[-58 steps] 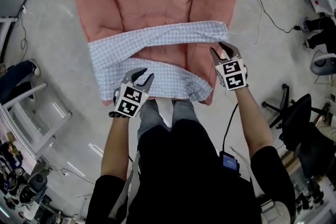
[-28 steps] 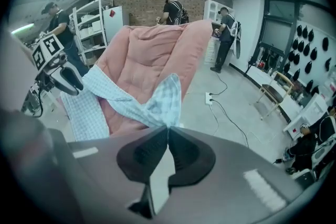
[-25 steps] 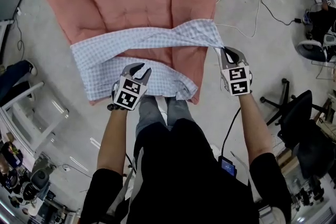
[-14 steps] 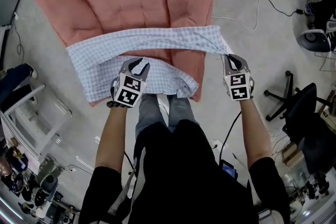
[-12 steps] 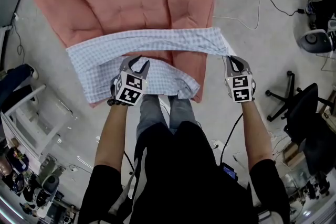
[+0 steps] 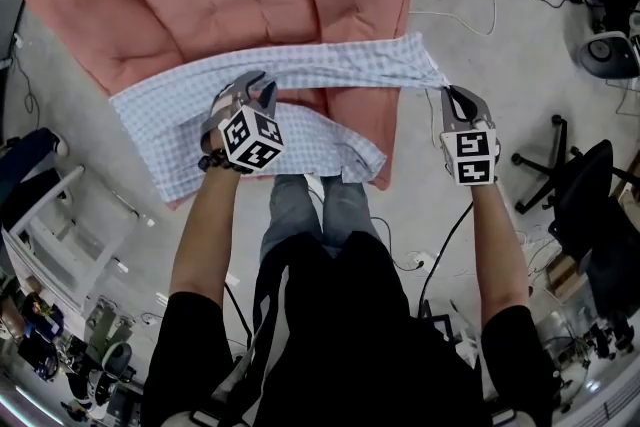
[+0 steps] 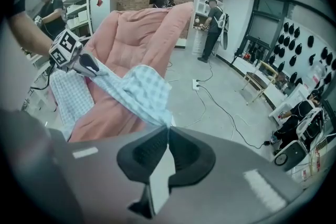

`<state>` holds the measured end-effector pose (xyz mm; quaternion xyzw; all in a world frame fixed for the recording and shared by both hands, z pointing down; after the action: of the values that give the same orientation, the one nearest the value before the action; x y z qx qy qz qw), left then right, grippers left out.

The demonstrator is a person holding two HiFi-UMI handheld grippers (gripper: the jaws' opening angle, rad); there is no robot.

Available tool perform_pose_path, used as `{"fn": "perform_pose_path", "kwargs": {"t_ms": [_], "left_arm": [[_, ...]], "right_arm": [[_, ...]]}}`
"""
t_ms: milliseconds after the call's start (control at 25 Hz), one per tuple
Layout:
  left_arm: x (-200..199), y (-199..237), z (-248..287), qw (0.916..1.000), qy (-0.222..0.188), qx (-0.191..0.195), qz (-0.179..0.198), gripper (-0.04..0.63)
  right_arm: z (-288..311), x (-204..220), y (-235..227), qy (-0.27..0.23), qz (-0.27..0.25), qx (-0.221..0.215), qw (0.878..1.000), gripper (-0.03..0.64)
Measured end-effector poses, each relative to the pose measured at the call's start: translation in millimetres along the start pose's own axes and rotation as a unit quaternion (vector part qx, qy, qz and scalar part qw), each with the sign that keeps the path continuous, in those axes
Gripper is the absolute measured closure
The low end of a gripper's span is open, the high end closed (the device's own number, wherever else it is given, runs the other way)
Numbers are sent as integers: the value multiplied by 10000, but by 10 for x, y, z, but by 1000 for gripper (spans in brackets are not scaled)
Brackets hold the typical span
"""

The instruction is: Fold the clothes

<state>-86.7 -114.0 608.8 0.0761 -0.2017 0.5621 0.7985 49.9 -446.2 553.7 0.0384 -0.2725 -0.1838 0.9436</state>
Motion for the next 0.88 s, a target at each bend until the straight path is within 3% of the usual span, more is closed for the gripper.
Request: {"fn": "perform_pose_path", "kwargs": {"t_ms": [200,600,880], "left_arm": [[4,83,89,9994,230,-73,236,580],[-220,374,-409,9993,-91,104,-346,581],[-474,692,-940,9979,-362,-231,-483,581]], "right_arm": [[-66,-19,0,19,-11,49,10000,601],[-303,-539,-269,-297,-39,306,9991,601],[-625,-1305,-685,-943,-305,573,9934,601]]}}
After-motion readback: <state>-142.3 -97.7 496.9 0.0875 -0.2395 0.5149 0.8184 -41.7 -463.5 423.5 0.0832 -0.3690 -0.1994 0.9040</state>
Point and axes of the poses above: the fingertips, and each gripper's own axes: z forward along the fingers, y to its left, x out of its underside, the point moved 5 cm from there along -z, backward along the fingers, and after that the axes turned 8 degrees about -z, right-handed, at the moved point
